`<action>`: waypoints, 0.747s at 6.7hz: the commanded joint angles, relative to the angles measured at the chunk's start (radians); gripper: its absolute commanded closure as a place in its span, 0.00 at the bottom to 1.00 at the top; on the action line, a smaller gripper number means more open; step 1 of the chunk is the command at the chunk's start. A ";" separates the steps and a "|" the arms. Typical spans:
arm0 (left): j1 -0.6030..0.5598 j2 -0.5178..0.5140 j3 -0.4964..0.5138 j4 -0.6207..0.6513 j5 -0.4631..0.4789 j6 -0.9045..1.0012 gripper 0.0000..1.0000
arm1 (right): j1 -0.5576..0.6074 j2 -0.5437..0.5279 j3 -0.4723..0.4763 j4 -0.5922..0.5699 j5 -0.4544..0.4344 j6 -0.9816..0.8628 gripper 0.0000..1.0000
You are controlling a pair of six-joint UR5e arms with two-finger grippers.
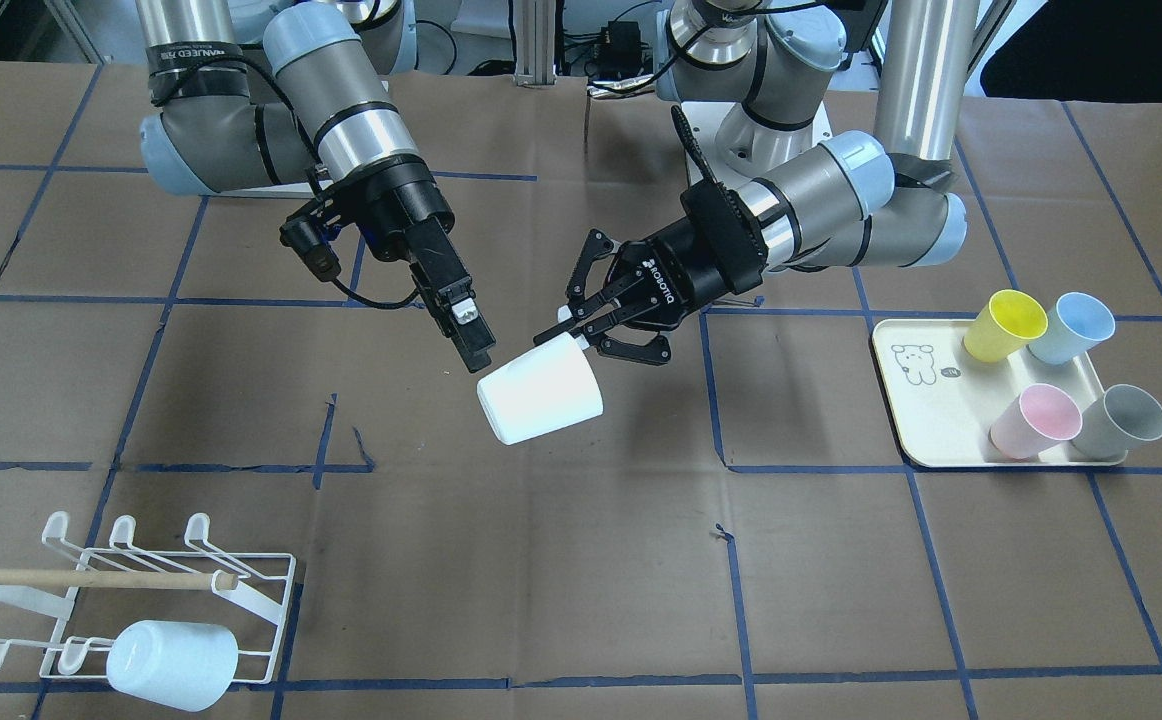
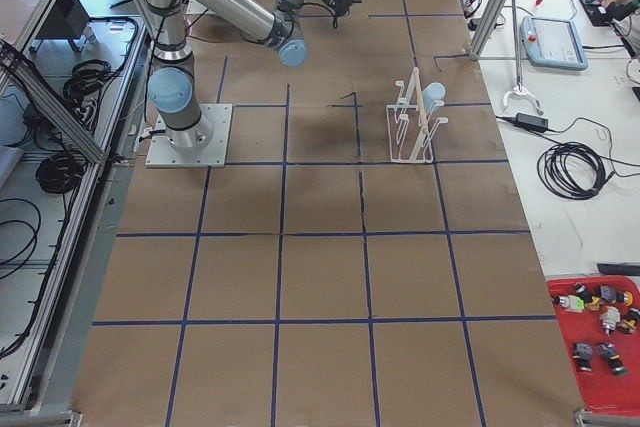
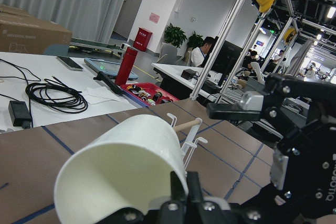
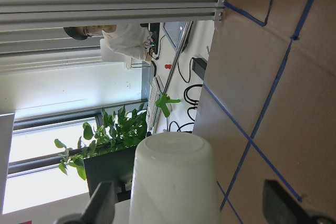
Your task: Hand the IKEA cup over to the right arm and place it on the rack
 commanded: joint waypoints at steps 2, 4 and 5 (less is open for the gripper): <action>-0.002 -0.001 -0.001 0.000 0.000 -0.002 0.98 | 0.029 0.069 -0.071 0.001 -0.002 0.058 0.00; -0.002 -0.001 0.000 0.000 0.000 -0.003 0.98 | 0.033 0.088 -0.094 0.001 -0.005 0.058 0.00; -0.002 -0.001 -0.001 0.000 0.000 -0.003 0.98 | 0.035 0.101 -0.103 0.001 -0.005 0.056 0.00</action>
